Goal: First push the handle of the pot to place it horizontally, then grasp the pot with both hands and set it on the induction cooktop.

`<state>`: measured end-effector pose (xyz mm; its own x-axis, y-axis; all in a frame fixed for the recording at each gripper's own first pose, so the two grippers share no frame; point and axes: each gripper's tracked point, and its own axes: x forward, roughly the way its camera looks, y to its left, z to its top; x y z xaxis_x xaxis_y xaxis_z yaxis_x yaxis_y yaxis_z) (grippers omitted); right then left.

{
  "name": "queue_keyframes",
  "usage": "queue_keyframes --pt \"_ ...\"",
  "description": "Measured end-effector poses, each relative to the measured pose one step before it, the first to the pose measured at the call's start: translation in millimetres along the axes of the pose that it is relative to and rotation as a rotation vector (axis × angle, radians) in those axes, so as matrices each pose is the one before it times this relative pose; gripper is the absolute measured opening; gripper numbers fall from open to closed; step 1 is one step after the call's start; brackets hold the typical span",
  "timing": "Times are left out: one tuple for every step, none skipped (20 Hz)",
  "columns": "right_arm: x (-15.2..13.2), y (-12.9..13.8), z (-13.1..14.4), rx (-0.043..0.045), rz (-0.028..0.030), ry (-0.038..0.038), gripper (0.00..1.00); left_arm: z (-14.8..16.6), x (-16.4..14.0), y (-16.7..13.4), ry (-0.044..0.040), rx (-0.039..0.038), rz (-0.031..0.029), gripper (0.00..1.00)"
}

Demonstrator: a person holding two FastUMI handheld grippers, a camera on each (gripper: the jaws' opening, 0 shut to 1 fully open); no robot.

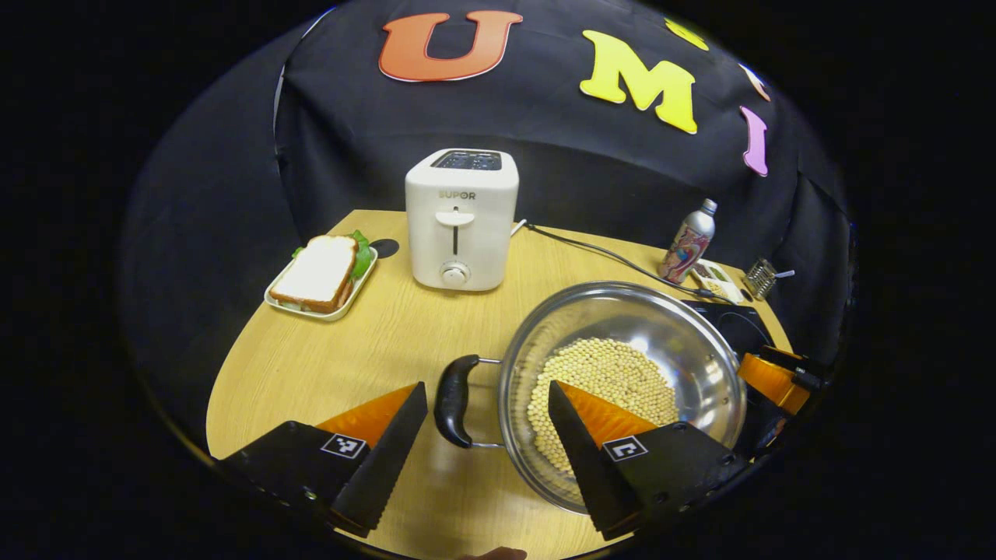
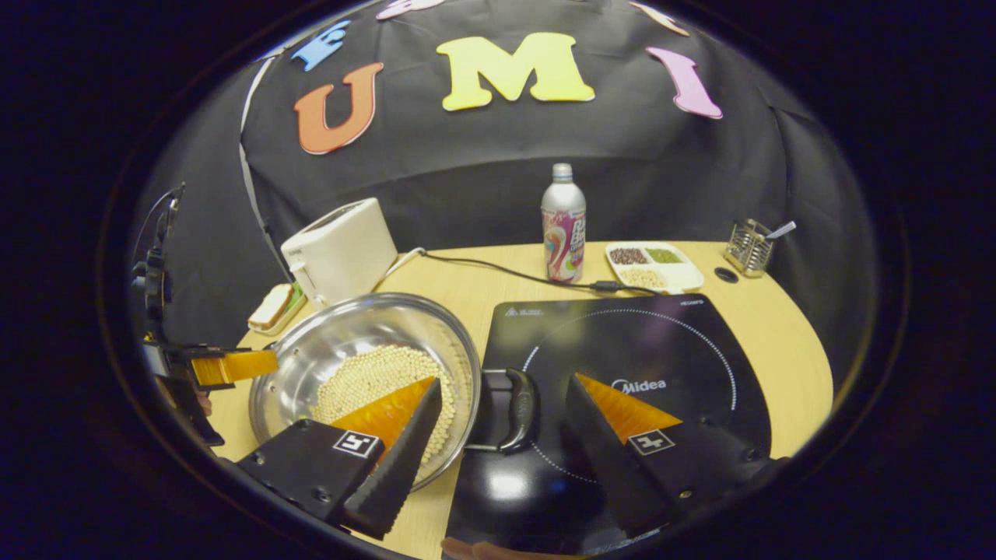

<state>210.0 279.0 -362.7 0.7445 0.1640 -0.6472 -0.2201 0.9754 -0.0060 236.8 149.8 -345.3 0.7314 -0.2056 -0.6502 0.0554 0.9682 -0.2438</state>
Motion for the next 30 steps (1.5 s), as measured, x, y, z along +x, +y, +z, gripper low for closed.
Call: queue_keyframes --pt "4.28 -0.60 -4.64 -0.00229 -0.00248 0.02069 0.96 -2.53 5.05 -3.72 0.00946 -0.01982 -0.02175 0.94" --pt "5.54 1.10 -2.24 0.00638 0.00435 0.01185 0.96 -4.80 2.36 -3.23 0.01844 -0.00659 -0.01750 0.93" --pt "3.96 1.05 -2.67 0.00119 0.00203 0.01364 0.96 -2.65 2.47 0.47 0.00887 0.00697 0.00134 0.93" --pt "1.25 -0.14 4.58 -0.00724 0.00171 -0.02179 1.00 -2.11 4.54 0.20 0.00380 0.00891 0.00010 0.89" --pt "1.60 -0.15 -2.21 -0.00640 -0.00222 0.01938 1.00 -0.57 3.56 -0.17 0.00467 0.00493 0.00391 0.87" --pt "1.77 0.83 0.30 -0.01069 -0.00191 -0.00204 0.94 -1.69 2.06 4.89 0.00880 0.01367 0.02656 0.84" --pt "0.68 0.73 -1.65 -0.01729 -0.00179 0.01288 0.92 -3.88 4.34 6.60 0.01685 0.00783 0.02097 0.82" --pt "1.40 -1.49 -0.36 -0.01937 -0.00603 0.01134 0.99 5.64 -5.60 -1.35 -0.01676 -0.00472 -0.00688 0.56" --pt "-0.46 0.17 0.13 -0.00541 0.00361 0.00340 0.92 -2.39 0.48 -2.06 0.01435 0.00125 -0.01375 0.66" --pt "0.65 -2.86 0.84 -0.01654 -0.00371 0.00670 0.90 0.20 2.74 0.69 -0.00519 0.00127 -0.00841 0.65" --pt "2.29 -1.63 1.37 -0.00114 0.00679 -0.00926 0.89 -0.01 0.67 -0.42 0.00157 -0.00057 -0.00462 0.63" --pt "0.35 3.03 -1.31 0.00391 0.01551 0.00553 0.75 -0.82 -0.93 -0.01 -0.00184 0.01435 0.00218 0.52" --pt "-3.03 1.10 0.56 -0.00800 -0.00421 -0.00294 0.70 0.54 2.28 0.56 -0.00337 0.01517 0.00442 0.52" --pt "1.68 -2.37 2.05 -0.00364 -0.00525 -0.00206 0.63 0.76 -2.51 0.32 0.00542 0.00352 0.00035 0.59" --pt "0.26 1.04 0.92 0.00129 -0.00215 0.00769 0.62 1.22 -0.68 -0.14 -0.00230 0.00085 0.00063 0.59" --pt "-0.43 0.44 -0.51 -0.00360 0.00019 0.00204 0.58 -1.20 -0.80 -0.71 0.00678 0.00330 0.00263 0.59" --pt "-0.84 -0.32 -0.28 0.00293 0.00179 0.00510 0.59 -1.37 -3.56 0.45 0.00157 0.00137 0.00402 0.59" --pt "-1.84 1.88 -1.32 0.00870 0.00437 0.00810 0.54 0.13 -2.01 0.21 0.00091 0.00340 0.00793 0.59" --pt "-2.06 0.85 -0.46 0.01192 0.00533 0.00959 0.57 1.75 -3.82 0.37 -0.00420 0.00833 0.00781 0.59" --pt "-4.49 1.61 0.57 0.00618 0.00557 -0.00119 0.54 1.29 -6.36 0.52 -0.00556 0.00719 0.00568 0.59" --pt "-5.22 0.05 4.19 -0.00706 0.00316 -0.00339 0.54 2.97 -5.05 -0.36 -0.00524 -0.00200 0.00160 0.59" --pt "-7.16 0.19 3.76 -0.00702 0.00178 -0.00688 0.54 1.29 -5.77 -1.72 0.00667 -0.00652 0.00015 0.59" --pt "-7.49 -0.21 5.09 -0.01108 0.00129 -0.00158 0.54 1.94 -9.06 -1.98 0.00398 -0.00946 0.00059 0.59" --pt "-8.89 -0.67 5.31 -0.01428 0.00037 -0.00535 0.56 3.47 -7.97 -2.71 0.00140 0.00011 0.00070 0.59" --pt "-9.84 -0.55 7.42 -0.00945 0.00054 -0.00525 0.57 6.03 -9.84 -2.26 -0.00874 0.00996 0.00052 0.59" --pt "-11.16 -0.31 6.30 -0.00412 0.00246 -0.00161 0.54 6.14 -9.95 -2.53 -0.01118 0.00510 0.00096 0.59" --pt "-10.38 -1.47 7.96 -0.00183 0.00638 -0.00262 0.54 6.93 -10.59 -2.90 -0.00708 -0.00205 0.00366 0.59" --pt "-11.25 -1.81 8.82 -0.00993 0.00654 -0.00510 0.56 6.51 -11.08 -3.98 -0.00081 -0.00974 0.00342 0.59" --pt "-11.82 -4.04 8.87 -0.00564 0.00374 -0.00677 0.54 6.72 -10.82 -5.81 -0.00430 -0.00972 0.00100 0.59" --pt "-11.42 -4.53 7.31 0.00044 0.00132 -0.00595 0.56 8.46 -9.62 -6.73 -0.01363 -0.00163 -0.00233 0.59"
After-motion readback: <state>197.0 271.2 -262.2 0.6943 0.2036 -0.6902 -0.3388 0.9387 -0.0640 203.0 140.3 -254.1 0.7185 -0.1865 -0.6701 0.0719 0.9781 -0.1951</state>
